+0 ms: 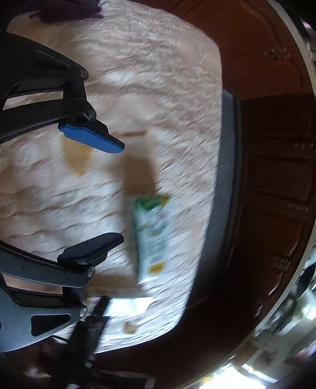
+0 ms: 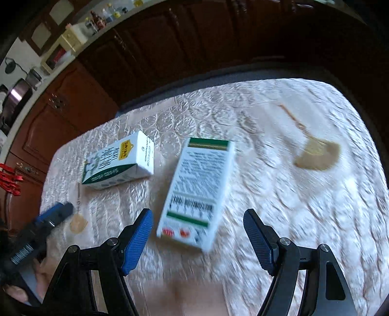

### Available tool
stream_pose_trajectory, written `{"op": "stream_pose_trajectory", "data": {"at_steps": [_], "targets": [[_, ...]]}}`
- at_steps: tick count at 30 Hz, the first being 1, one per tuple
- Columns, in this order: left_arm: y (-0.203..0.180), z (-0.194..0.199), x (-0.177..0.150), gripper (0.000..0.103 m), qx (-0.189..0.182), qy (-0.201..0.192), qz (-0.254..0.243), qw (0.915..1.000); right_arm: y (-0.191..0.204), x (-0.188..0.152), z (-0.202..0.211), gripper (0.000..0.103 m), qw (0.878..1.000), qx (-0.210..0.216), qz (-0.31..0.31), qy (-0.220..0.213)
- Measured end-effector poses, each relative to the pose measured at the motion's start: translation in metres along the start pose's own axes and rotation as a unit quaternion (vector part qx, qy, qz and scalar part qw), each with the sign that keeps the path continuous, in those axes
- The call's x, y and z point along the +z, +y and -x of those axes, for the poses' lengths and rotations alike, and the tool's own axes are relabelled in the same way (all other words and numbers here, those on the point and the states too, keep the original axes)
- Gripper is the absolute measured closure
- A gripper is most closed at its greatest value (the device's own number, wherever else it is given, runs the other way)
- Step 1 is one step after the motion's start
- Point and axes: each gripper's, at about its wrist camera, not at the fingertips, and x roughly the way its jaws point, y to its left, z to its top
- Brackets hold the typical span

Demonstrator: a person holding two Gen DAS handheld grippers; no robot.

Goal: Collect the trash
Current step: 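Move both open grippers back toward the two green-and-white cartons, then grasp the cow-printed milk carton with the left gripper while the right grasps the Guilin Watermelon Frost box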

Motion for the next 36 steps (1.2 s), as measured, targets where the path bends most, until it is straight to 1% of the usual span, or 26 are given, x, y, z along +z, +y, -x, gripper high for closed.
{"op": "stream_pose_trajectory", "data": {"at_steps": [4, 6, 8, 10, 11, 15, 18, 20, 22, 24, 26, 28, 29, 30, 31, 32, 36], "targets": [[0.012, -0.02, 0.033, 0.036, 0.025, -0.005, 0.018, 0.9995, 0.003, 0.012, -0.024, 0.029, 1.0, -0.008, -0.006, 0.011], [0.016, -0.035, 0.047, 0.036, 0.038, -0.004, 0.026, 0.9989, 0.002, 0.015, -0.029, 0.029, 1.0, -0.012, -0.008, 0.008], [0.017, -0.047, 0.054, 0.036, 0.04, 0.001, 0.032, 0.9987, 0.002, 0.017, -0.03, 0.029, 1.0, -0.012, -0.002, 0.002], [0.019, -0.06, 0.059, 0.036, 0.034, 0.013, 0.036, 0.9987, -0.001, 0.017, -0.028, 0.041, 1.0, -0.009, 0.004, 0.0], [0.019, -0.064, 0.059, 0.036, 0.029, 0.021, 0.037, 0.9987, -0.004, 0.02, -0.025, 0.044, 1.0, -0.009, 0.007, -0.001], [0.02, -0.075, 0.047, 0.036, -0.005, 0.057, 0.033, 0.9978, -0.025, 0.019, -0.012, 0.044, 1.0, -0.013, 0.016, -0.005], [0.019, -0.07, 0.027, 0.036, -0.041, 0.081, 0.03, 0.9954, -0.043, 0.012, -0.005, 0.044, 1.0, -0.014, 0.018, 0.003], [0.015, -0.058, 0.012, 0.036, -0.062, 0.083, 0.021, 0.9944, -0.054, 0.006, 0.003, 0.044, 1.0, -0.017, 0.017, 0.003], [0.006, -0.044, -0.002, 0.036, -0.081, 0.078, 0.002, 0.9937, -0.06, -0.001, 0.009, 0.044, 1.0, -0.015, 0.019, 0.005], [-0.001, -0.032, -0.012, 0.036, -0.095, 0.074, -0.013, 0.9926, -0.064, -0.01, 0.013, 0.044, 1.0, -0.015, 0.021, 0.006], [-0.007, -0.023, -0.015, 0.036, -0.105, 0.068, -0.017, 0.992, -0.071, -0.018, 0.017, 0.044, 1.0, -0.01, 0.019, 0.01], [-0.012, -0.014, -0.015, 0.036, -0.113, 0.059, -0.019, 0.9917, -0.073, -0.022, 0.018, 0.044, 1.0, -0.006, 0.012, 0.009], [-0.015, -0.012, -0.01, 0.035, -0.114, 0.055, -0.021, 0.9917, -0.074, -0.025, 0.019, 0.044, 1.0, -0.006, 0.01, 0.007], [-0.02, -0.011, -0.008, 0.033, -0.113, 0.051, -0.024, 0.992, -0.073, -0.026, 0.02, 0.042, 1.0, -0.007, 0.006, 0.004], [-0.025, -0.011, -0.003, 0.028, -0.11, 0.048, -0.026, 0.9924, -0.074, -0.028, 0.022, 0.041, 1.0, -0.007, 0.003, 0.003], [-0.031, -0.013, 0.0, 0.027, -0.105, 0.045, -0.027, 0.993, -0.073, -0.03, 0.024, 0.038, 1.0, -0.006, 0.001, 0.002], [-0.052, -0.031, -0.001, 0.026, -0.083, 0.052, -0.046, 0.9941, -0.058, -0.033, 0.027, 0.034, 1.0, -0.025, 0.012, -0.001]]}}
